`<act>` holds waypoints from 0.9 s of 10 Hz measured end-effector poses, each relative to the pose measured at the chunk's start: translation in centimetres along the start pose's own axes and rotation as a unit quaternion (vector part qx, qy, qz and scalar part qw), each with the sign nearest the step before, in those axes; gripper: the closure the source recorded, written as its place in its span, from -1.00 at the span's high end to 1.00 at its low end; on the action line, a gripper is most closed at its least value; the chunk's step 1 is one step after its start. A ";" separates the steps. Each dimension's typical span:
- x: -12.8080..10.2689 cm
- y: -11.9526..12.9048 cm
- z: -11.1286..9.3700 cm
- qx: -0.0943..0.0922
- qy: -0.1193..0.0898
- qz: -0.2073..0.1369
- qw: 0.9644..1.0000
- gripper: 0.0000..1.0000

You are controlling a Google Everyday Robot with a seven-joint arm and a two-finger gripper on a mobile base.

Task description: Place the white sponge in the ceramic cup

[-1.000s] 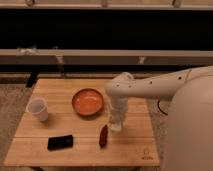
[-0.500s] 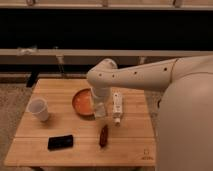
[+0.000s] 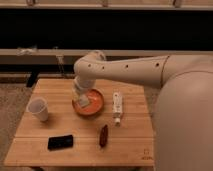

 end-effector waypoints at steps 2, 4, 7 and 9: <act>-3.8 2.4 -0.7 -0.049 -0.047 -0.088 0.994 -1.00; -5.6 4.8 -1.3 -0.109 -0.083 -0.164 0.977 -1.00; -6.8 6.6 -2.4 -0.174 -0.121 -0.228 0.950 -1.00; -7.3 7.1 -3.0 -0.194 -0.139 -0.248 0.939 -1.00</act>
